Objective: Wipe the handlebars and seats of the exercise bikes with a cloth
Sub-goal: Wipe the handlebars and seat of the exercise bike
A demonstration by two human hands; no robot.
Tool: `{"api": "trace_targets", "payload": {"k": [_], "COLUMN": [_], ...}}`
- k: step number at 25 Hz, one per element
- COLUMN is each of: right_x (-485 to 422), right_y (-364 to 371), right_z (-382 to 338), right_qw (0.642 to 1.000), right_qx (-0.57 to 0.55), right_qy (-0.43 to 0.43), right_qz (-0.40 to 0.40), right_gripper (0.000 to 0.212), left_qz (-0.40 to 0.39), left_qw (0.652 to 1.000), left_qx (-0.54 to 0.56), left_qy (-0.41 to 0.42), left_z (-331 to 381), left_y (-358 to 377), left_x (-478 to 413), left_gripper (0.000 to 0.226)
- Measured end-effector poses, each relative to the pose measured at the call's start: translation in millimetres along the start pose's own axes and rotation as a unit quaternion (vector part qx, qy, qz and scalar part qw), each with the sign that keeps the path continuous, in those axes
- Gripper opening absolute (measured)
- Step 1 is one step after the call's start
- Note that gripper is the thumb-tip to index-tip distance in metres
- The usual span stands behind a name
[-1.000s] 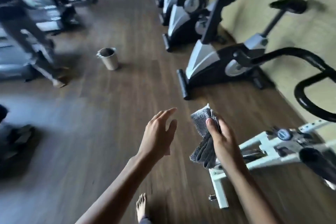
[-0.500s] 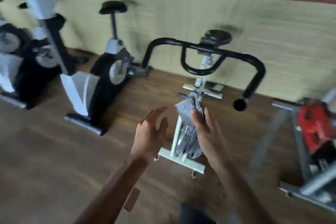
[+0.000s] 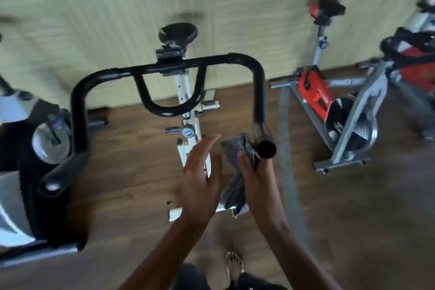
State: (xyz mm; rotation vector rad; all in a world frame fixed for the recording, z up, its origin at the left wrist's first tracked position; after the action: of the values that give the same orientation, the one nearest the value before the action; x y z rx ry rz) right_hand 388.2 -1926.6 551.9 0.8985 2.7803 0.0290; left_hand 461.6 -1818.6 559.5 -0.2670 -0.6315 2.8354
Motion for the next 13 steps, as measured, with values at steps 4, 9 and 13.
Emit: {"api": "trace_targets", "payload": {"k": [4,9,13], "right_x": [6,18,25], "right_y": [12,28,41], "right_z": [1,-18,-32], "right_qw": [0.992,0.953,0.913], "right_qx": [0.0,0.033,0.058], "right_qy": [-0.006,-0.057,-0.074], "right_qz": [0.129,0.296,0.397], "right_gripper": [0.019,0.013,0.016], "left_qz": [-0.016,-0.133,-0.244], "left_qw": [0.997,0.977,0.931], "left_qx": [0.046,0.126,0.207], "left_qy": [0.058,0.112,0.174], "left_z": [0,5,9], "left_y": [3,-1,12], "left_x": [-13,-24,-29], "left_gripper": [0.024,0.019,0.034]}}
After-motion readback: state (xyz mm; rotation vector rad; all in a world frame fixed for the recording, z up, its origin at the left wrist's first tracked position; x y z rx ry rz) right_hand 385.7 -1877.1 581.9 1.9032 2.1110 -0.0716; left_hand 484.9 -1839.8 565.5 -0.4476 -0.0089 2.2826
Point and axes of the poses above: each hand's wrist, its own x-axis away from the middle knuckle, its own y-axis out of the palm, z = x × y, the point moved 5 cm from there along -x, towards the middle knuckle, and after that the axes turned 14 degrees about -y, right-handed, at the moved point
